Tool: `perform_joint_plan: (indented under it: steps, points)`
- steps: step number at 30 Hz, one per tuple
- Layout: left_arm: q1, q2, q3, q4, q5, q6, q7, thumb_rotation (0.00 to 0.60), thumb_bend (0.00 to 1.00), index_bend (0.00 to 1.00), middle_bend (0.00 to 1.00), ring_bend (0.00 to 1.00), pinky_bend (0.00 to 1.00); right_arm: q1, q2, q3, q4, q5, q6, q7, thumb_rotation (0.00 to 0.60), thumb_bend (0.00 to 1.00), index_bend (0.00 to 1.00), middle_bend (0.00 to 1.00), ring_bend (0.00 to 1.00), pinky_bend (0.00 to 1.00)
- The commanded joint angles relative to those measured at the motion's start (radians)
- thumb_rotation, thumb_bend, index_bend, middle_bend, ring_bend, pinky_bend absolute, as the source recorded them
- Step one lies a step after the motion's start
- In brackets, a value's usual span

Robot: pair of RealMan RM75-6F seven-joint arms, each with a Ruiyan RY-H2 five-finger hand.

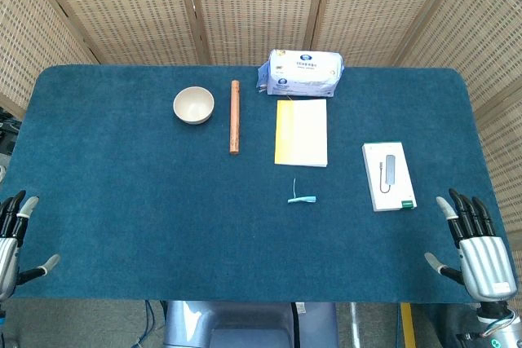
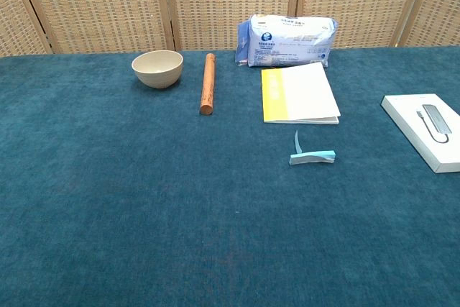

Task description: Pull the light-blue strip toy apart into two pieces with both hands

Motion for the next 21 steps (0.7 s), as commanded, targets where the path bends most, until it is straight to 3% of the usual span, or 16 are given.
perform_joint_plan:
  steps: [1,7,12,17,21]
  points:
    - [0.000,0.000,0.000,0.000,0.000,-0.001,0.000,0.600,0.00,0.00,0.00,0.00,0.00,0.000,-0.001,0.000,0.000,0.000,-0.001,-0.002,0.600,0.00,0.00,0.00,0.00,0.00]
    - [-0.002,-0.001,-0.002,0.004,-0.002,-0.003,0.002,0.600,0.00,0.00,0.00,0.00,0.00,0.020,-0.009,-0.002,0.001,-0.001,-0.038,-0.012,0.600,0.00,0.00,0.00,0.00,0.00]
    - [-0.005,-0.012,-0.009,0.011,-0.010,-0.004,0.016,0.600,0.00,0.00,0.00,0.00,0.00,0.105,-0.018,0.010,-0.004,-0.007,-0.164,-0.009,0.600,0.00,0.01,0.00,0.00,0.00]
    - [-0.013,-0.024,-0.021,0.013,-0.038,-0.018,0.036,0.600,0.00,0.00,0.00,0.00,0.00,0.247,-0.024,0.070,-0.035,0.010,-0.338,-0.023,0.600,0.00,0.14,0.00,0.00,0.00]
    - [-0.025,-0.035,-0.034,0.014,-0.070,-0.040,0.064,0.600,0.00,0.00,0.00,0.00,0.00,0.340,-0.056,0.120,-0.035,0.064,-0.463,-0.149,0.600,0.00,0.24,0.00,0.00,0.00]
